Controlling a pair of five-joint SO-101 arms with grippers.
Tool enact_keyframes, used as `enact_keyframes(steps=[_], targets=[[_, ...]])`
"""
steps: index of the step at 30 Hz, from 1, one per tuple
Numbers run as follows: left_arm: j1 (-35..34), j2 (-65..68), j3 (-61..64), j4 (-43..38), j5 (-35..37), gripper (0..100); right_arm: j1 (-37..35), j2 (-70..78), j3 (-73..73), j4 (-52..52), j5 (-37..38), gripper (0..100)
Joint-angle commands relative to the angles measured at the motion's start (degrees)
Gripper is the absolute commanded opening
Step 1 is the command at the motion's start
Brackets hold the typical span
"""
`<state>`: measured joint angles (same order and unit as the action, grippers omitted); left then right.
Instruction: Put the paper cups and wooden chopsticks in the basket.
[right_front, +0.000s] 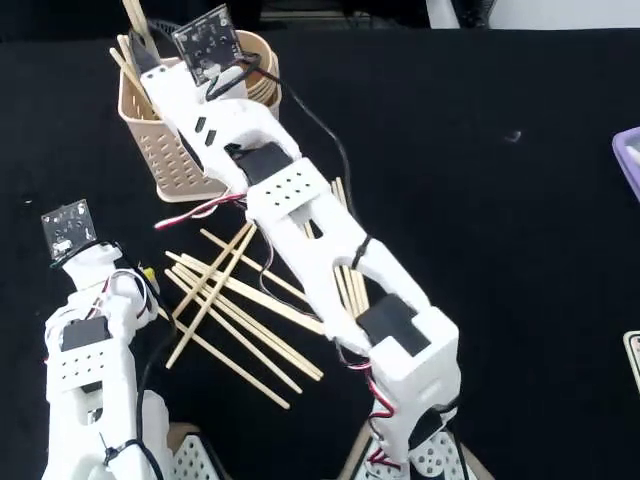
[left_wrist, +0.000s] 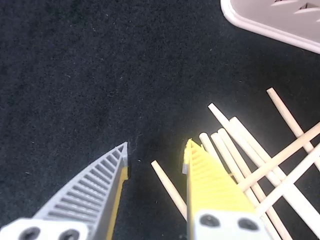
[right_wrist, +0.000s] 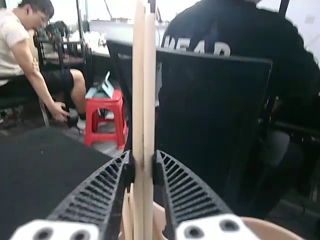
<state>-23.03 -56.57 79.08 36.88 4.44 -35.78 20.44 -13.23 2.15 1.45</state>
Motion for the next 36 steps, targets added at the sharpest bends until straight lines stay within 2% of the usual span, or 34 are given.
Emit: enact_keyframes(steps=[1,4,9,18,26,29,33,36], targets=[[0.04,-0.97,-0.48,-0.88,-0.09,19,0.62,-0.66,-3.82,1.58,0.0,1.3],[0.04,-0.97,-0.48,-0.88,-0.09,19,0.53,-0.66,-3.82,1.67,0.0,1.7],[-0.13,-0.97,-0.48,-0.88,-0.09,19,0.53,-1.45,-5.14,8.0,-0.35,13.1],[-0.22,-0.97,-0.57,-0.88,-0.09,19,-0.44,-11.56,-6.81,23.82,-0.35,13.9],[-0.31,-0.97,-0.66,-0.88,-0.09,19,-3.16,-30.55,0.92,58.73,-0.09,14.0],[-0.31,-0.97,-0.57,-0.88,-0.09,19,-4.48,-35.82,8.04,67.52,0.0,14.1],[-0.31,-0.97,-0.57,-0.79,-0.09,19,-1.14,-40.48,22.73,68.04,0.09,14.1],[-0.31,-0.97,-0.57,-0.79,-0.09,19,2.37,-40.4,36.44,59.25,0.09,14.2]])
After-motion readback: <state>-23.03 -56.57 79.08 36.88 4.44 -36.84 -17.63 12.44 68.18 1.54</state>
